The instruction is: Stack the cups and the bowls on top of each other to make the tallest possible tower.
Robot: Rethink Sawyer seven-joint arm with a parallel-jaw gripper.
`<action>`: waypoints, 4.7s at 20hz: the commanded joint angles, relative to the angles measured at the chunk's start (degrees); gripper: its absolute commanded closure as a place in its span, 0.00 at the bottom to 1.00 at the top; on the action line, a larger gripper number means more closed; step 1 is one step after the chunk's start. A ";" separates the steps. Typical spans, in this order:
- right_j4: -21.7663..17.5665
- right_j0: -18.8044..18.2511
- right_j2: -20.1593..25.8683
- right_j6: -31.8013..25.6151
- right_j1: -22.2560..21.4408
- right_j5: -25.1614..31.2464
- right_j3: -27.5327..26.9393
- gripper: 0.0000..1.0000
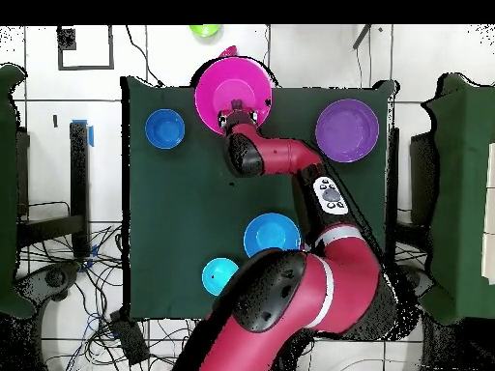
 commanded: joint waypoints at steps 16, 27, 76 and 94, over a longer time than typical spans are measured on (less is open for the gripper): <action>2.79 7.75 -9.60 0.83 -0.78 25.59 -6.93 1.00; 5.07 7.45 -8.92 -0.44 -0.62 32.04 -7.22 1.00; 7.45 4.44 -6.55 -3.47 -1.17 42.70 -8.72 1.00; 7.63 5.93 -8.37 0.70 -3.23 41.05 -6.81 1.00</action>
